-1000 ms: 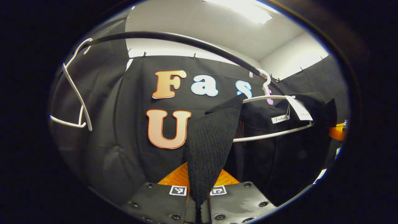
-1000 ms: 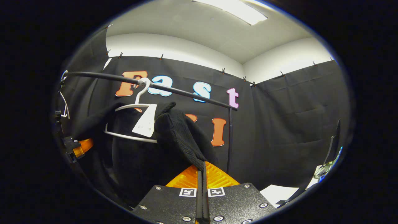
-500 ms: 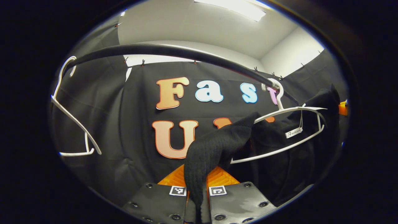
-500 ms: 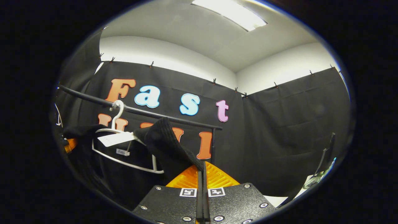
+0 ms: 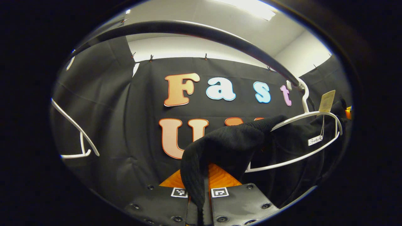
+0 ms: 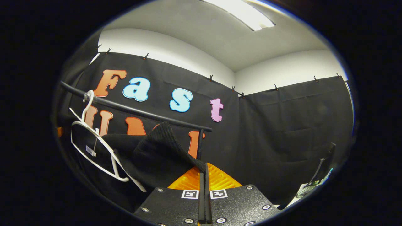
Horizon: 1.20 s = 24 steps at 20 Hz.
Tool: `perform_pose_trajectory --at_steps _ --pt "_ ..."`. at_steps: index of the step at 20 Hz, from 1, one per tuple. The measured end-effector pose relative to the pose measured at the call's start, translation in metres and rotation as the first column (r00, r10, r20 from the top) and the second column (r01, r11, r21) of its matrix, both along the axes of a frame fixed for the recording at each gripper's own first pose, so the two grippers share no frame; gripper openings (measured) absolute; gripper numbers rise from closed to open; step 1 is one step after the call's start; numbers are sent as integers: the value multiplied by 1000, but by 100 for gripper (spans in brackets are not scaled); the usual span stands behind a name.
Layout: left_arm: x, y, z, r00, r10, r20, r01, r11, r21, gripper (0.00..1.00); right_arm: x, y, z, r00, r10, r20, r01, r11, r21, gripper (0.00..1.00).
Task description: Grasp the clothes on the hanger with both hands and then place them into the laundry hamper below.
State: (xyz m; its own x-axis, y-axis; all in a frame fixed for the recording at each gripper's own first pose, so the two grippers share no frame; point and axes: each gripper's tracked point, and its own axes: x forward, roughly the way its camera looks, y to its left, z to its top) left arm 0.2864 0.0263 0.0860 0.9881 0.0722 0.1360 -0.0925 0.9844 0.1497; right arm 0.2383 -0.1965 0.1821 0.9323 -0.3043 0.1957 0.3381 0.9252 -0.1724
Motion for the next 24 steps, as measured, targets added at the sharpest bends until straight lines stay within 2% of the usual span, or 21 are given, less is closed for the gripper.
perform_pose_trajectory --at_steps 2,6,8,12,16,21,24 --pt "6 5 -4 1000 25 -10 -25 1000 18 9 6 -1 -15 1000 -1 -28 1 1000 7 0" --pt "16 5 -19 999 28 -27 -28 999 18 9 20 -2 -53 996 16 -88 -13 999 33 0" --pt "21 7 -23 999 41 -35 -40 999 31 9 19 5 -67 994 25 -103 -22 999 31 0" --pt "29 17 -27 996 69 -49 -70 997 -10 9 16 20 -84 992 54 -114 -49 998 46 0" --pt "31 37 -35 989 123 -78 -124 992 -13 9 2 37 -97 990 86 -116 -77 994 80 0" --pt "23 53 -68 977 149 -153 -159 986 -52 12 -11 65 -113 982 143 -126 -133 987 85 0" --pt "1 61 -75 975 169 -145 -171 985 -5 12 -18 79 -119 978 154 -143 -151 988 30 0"
